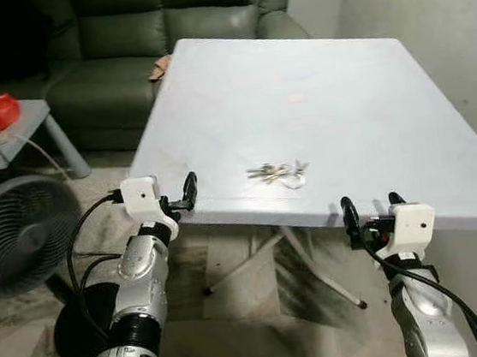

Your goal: Hang keys on a hook

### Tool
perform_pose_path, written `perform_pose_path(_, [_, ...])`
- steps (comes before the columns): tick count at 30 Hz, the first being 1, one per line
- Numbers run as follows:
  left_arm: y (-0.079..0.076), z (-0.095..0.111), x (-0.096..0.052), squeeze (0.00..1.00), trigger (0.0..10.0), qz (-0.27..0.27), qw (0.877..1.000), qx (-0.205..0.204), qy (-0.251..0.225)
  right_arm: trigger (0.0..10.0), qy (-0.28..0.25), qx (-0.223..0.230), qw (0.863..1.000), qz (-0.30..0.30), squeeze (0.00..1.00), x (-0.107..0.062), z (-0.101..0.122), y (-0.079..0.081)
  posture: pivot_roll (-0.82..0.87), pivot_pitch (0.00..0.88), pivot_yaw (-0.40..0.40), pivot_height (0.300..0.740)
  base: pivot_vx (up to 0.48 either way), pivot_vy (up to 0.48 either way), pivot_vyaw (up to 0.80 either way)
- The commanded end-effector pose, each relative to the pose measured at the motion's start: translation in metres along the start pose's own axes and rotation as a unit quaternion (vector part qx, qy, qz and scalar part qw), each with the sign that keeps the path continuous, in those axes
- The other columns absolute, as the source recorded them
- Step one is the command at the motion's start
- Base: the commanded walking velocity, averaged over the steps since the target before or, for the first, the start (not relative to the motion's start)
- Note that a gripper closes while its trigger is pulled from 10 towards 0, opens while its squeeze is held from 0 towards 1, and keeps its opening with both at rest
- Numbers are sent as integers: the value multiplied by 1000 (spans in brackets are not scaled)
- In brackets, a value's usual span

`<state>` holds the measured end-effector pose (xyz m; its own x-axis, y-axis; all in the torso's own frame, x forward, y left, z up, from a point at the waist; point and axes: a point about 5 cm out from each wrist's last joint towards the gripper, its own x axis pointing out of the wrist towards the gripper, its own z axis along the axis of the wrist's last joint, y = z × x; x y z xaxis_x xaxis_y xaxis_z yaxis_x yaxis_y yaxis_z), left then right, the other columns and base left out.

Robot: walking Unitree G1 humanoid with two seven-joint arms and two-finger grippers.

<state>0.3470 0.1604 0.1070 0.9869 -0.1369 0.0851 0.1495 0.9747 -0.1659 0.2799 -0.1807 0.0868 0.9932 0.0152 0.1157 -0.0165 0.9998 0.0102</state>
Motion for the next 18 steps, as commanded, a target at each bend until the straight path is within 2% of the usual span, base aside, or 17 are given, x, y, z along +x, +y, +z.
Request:
perform_pose_path(1, [-4,5,2,0,10000,-5,1000,0,-10,10000,-1,-9,1000,-11,0,-1,3,-7,-18,50,-31,740,0,480,0])
perform_pose_path(6, [-2,7,2,0,10000,-3,1000,2,-10,10000,-5,-14,1000,-10,0,1,7,-8,-17,53,-34,740,0,477,0])
perform_pose_path(13, [-3,10,3,0,10000,-8,1000,-13,-18,10000,-9,-16,1000,-5,0,2,10,-5,-17,53,-38,740,0,0,0])
perform_pose_path(18, [-6,8,3,0,10000,-13,1000,-7,-13,10000,-12,-15,1000,-2,0,1,13,-5,-18,55,-40,740,0,0,0])
